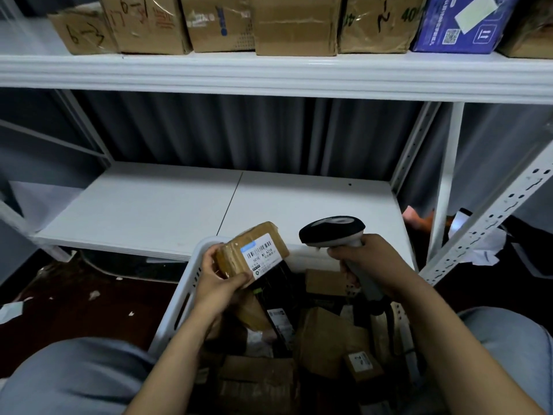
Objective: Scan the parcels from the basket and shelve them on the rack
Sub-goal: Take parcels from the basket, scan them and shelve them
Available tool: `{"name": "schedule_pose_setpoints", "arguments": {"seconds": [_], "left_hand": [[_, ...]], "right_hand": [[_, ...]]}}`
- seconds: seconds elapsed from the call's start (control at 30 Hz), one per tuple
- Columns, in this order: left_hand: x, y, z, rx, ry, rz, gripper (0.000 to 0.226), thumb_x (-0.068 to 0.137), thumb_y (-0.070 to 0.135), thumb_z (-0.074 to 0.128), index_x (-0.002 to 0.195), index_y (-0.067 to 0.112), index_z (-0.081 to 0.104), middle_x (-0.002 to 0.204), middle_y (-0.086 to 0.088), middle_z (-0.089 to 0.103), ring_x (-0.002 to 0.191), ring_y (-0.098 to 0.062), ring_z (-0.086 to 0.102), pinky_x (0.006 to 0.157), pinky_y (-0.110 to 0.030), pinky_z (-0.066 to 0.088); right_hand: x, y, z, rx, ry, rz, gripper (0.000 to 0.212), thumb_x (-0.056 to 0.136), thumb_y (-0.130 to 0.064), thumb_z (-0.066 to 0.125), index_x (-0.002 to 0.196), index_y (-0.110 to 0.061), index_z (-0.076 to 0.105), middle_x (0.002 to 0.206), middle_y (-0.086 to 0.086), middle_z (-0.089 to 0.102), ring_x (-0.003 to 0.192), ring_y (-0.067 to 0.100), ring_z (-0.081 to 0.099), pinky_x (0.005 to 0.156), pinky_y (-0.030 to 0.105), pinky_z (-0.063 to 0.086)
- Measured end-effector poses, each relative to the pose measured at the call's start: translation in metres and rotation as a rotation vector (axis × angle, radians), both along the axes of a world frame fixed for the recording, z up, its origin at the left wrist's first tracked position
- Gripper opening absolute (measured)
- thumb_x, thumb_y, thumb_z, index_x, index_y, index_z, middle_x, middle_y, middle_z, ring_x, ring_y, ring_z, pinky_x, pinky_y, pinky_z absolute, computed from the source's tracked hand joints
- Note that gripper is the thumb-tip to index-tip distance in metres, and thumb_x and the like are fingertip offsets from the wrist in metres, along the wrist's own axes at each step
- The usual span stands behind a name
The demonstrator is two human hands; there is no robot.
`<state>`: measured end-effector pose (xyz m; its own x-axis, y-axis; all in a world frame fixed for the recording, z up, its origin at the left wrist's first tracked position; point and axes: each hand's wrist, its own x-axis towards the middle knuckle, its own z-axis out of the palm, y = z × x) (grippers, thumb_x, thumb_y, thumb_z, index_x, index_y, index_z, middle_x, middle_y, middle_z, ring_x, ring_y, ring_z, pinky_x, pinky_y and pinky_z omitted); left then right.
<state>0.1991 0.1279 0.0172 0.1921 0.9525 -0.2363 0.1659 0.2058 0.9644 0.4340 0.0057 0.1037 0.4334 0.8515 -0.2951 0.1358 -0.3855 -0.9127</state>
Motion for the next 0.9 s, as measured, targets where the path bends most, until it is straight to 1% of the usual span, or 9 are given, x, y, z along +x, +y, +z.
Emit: {"name": "schedule_pose_setpoints", "arguments": {"seconds": [0.17,0.33,0.47,0.57,0.7,0.73,0.8,0.83,0.9], "left_hand": [[-0.002,0.007,-0.006,0.003,-0.005,-0.002,0.077,0.057,0.013,0.085,0.100,0.062,0.046,0.118,0.006,0.060,0.114,-0.022,0.058,0.098,-0.053,0.048],[-0.002,0.006,-0.004,0.013,0.019,-0.018,0.076,0.062,0.010,0.086,0.102,0.060,0.045,0.116,0.010,0.059,0.112,-0.020,0.057,0.096,-0.053,0.049],[-0.001,0.003,-0.002,0.032,0.043,-0.034,0.077,0.065,0.009,0.085,0.102,0.062,0.044,0.118,0.009,0.058,0.111,-0.020,0.057,0.095,-0.055,0.050],[-0.001,0.001,0.001,0.043,0.025,-0.038,0.076,0.065,0.008,0.085,0.109,0.056,0.044,0.118,0.008,0.058,0.111,-0.018,0.057,0.095,-0.053,0.050],[0.003,-0.002,0.012,0.060,-0.016,-0.053,0.072,0.070,0.009,0.083,0.108,0.055,0.044,0.117,0.008,0.060,0.110,-0.020,0.058,0.094,-0.050,0.051],[0.004,-0.002,0.015,0.056,-0.053,-0.045,0.069,0.072,0.008,0.081,0.112,0.051,0.044,0.117,0.004,0.061,0.107,-0.021,0.061,0.089,-0.045,0.054],[0.011,-0.003,0.030,0.016,-0.170,-0.032,0.064,0.078,0.007,0.076,0.123,0.039,0.044,0.118,-0.005,0.063,0.099,-0.020,0.064,0.074,-0.034,0.057],[0.014,-0.005,0.039,-0.015,-0.225,-0.040,0.064,0.080,0.010,0.075,0.129,0.035,0.042,0.119,-0.006,0.063,0.099,-0.021,0.065,0.074,-0.033,0.057],[0.023,-0.003,0.056,-0.044,-0.295,-0.064,0.065,0.080,0.018,0.075,0.133,0.032,0.039,0.126,-0.006,0.061,0.104,-0.023,0.064,0.081,-0.038,0.057]], "right_hand": [[0.000,-0.006,0.008,-0.015,-0.037,0.019,0.025,0.085,-0.017,0.068,0.065,-0.004,0.062,0.050,0.005,0.059,0.045,0.019,0.053,0.045,0.026,0.043],[-0.003,-0.008,0.009,-0.021,-0.052,0.012,0.027,0.086,-0.018,0.068,0.063,-0.005,0.061,0.048,0.003,0.059,0.043,0.018,0.052,0.044,0.025,0.043],[-0.004,-0.008,0.011,-0.001,-0.034,0.012,0.027,0.086,-0.018,0.068,0.063,-0.006,0.060,0.051,0.004,0.059,0.045,0.020,0.052,0.046,0.026,0.043],[-0.005,-0.008,0.011,0.014,-0.030,0.019,0.026,0.086,-0.018,0.068,0.064,-0.006,0.061,0.056,0.007,0.061,0.046,0.020,0.053,0.047,0.026,0.044],[-0.004,-0.007,0.013,0.061,-0.038,-0.005,0.022,0.087,-0.017,0.068,0.069,-0.003,0.064,0.057,0.008,0.063,0.045,0.020,0.053,0.046,0.027,0.045],[-0.003,-0.006,0.014,0.085,-0.039,-0.020,0.020,0.087,-0.016,0.068,0.073,-0.002,0.065,0.058,0.008,0.064,0.046,0.020,0.054,0.046,0.027,0.045],[-0.002,-0.004,0.019,0.146,-0.040,-0.057,0.014,0.086,-0.015,0.069,0.080,-0.003,0.067,0.063,0.009,0.067,0.047,0.021,0.057,0.048,0.028,0.047],[-0.001,-0.002,0.021,0.177,-0.029,-0.076,0.011,0.086,-0.015,0.070,0.084,-0.004,0.068,0.065,0.010,0.068,0.049,0.022,0.059,0.049,0.029,0.049],[-0.001,0.004,0.028,0.246,0.024,-0.129,0.012,0.085,-0.013,0.071,0.092,-0.003,0.069,0.070,0.012,0.069,0.055,0.023,0.063,0.053,0.030,0.054]]}}
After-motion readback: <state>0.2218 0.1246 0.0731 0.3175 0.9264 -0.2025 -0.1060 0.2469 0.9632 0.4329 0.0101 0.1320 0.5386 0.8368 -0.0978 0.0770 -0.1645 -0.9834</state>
